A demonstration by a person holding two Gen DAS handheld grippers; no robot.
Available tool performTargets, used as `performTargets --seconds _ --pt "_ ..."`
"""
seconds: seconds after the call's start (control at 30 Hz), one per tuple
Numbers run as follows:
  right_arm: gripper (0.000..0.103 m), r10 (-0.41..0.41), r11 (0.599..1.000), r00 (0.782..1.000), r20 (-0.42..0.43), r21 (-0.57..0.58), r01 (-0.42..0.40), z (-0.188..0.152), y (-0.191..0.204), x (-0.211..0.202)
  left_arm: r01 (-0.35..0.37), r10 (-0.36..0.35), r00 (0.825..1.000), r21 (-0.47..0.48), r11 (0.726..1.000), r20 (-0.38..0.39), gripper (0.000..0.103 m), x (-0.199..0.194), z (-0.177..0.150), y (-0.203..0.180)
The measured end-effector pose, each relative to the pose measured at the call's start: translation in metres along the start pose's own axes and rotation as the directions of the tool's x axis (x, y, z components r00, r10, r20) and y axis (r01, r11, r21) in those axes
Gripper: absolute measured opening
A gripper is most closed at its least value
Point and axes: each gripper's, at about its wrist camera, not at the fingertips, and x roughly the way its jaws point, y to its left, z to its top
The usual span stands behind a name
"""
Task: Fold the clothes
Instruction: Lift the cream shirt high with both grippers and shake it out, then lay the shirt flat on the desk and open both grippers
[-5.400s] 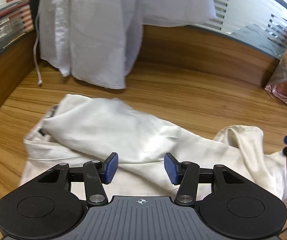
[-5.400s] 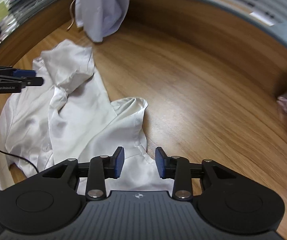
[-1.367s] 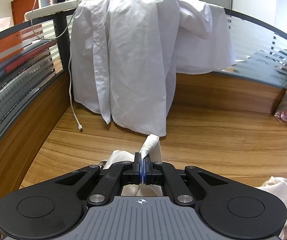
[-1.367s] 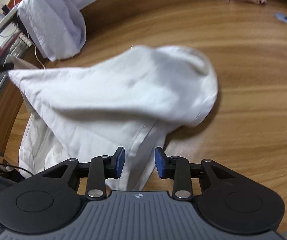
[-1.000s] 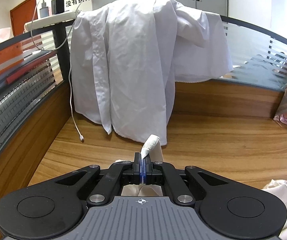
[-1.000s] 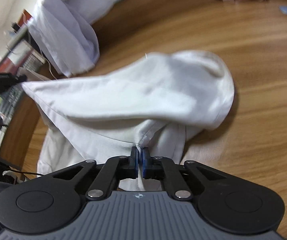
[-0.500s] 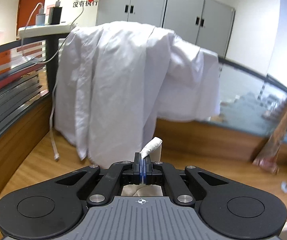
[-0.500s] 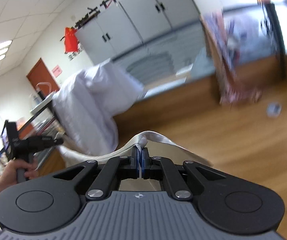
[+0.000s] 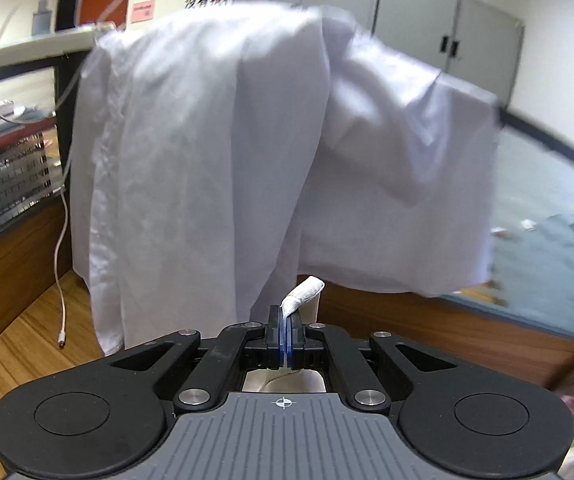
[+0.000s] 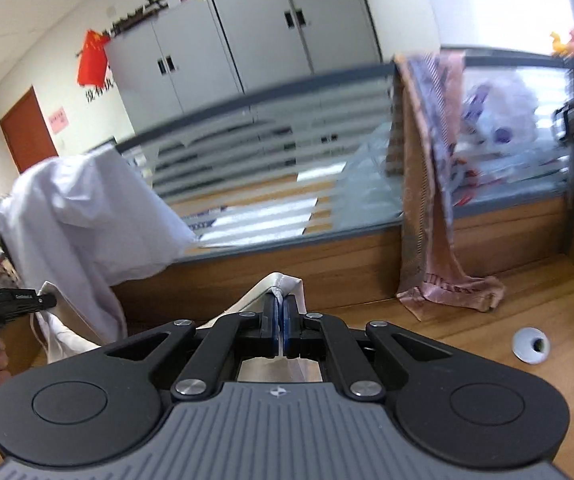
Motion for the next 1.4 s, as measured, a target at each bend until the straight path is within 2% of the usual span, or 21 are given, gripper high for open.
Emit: performTargets --seconds 0.17,0.4,0.57,0.7,0.77,0.8,0.87,0.9,0.97,1.17,1.4 --pt "0.002 -0.004 1.0 0.994 -0.112 -0.008 0.003 0.003 -0.021 0.089 -0.07 0.072 0.996 0.036 0.997 -0.049 0.003 0.058 -0.006 -0.019" --pt "0.002 -0.009 1.0 0.968 -0.249 -0.021 0.004 -0.01 -0.045 0.191 -0.113 0.123 0.984 0.087 0.99 -0.126 0.004 0.122 -0.023 -0.033" --pt "0.002 -0.035 0.999 0.95 -0.311 -0.031 0.027 -0.023 -0.054 0.238 -0.124 0.143 0.977 0.123 0.985 -0.156 0.004 0.151 -0.036 -0.035" --pt "0.003 -0.05 0.999 0.938 -0.342 -0.029 0.042 -0.031 -0.056 0.258 -0.123 0.146 0.973 0.132 0.984 -0.178 0.005 0.164 -0.043 -0.034" --pt "0.004 -0.056 0.998 0.932 -0.357 -0.028 0.049 -0.035 -0.057 0.268 -0.124 0.149 0.973 0.141 0.982 -0.177 0.009 0.165 -0.046 -0.034" --pt "0.004 -0.057 0.998 0.93 -0.364 -0.027 0.051 -0.036 -0.057 0.27 -0.126 0.151 0.974 0.148 0.981 -0.169 0.01 0.164 -0.046 -0.034" --pt "0.009 -0.06 0.998 0.927 -0.369 -0.028 0.054 -0.036 -0.055 0.271 -0.123 0.149 0.977 0.168 0.978 -0.15 0.024 0.16 -0.047 -0.033" --pt "0.01 -0.064 0.998 0.928 -0.366 -0.031 0.057 -0.035 -0.053 0.27 -0.117 0.144 0.978 0.18 0.977 -0.148 0.028 0.158 -0.047 -0.033" --pt "0.016 -0.069 0.997 0.932 -0.357 -0.038 0.06 -0.032 -0.048 0.262 -0.108 0.14 0.979 0.202 0.973 -0.15 0.044 0.152 -0.048 -0.032" --pt "0.017 -0.081 0.996 0.943 -0.324 -0.058 0.066 -0.022 -0.034 0.232 -0.046 0.081 0.988 0.259 0.965 -0.128 0.061 0.104 -0.052 -0.029" --pt "0.021 -0.09 0.995 0.952 -0.294 -0.06 0.075 -0.03 -0.004 0.162 0.069 -0.033 0.993 0.319 0.945 -0.118 0.072 0.025 -0.061 -0.023"
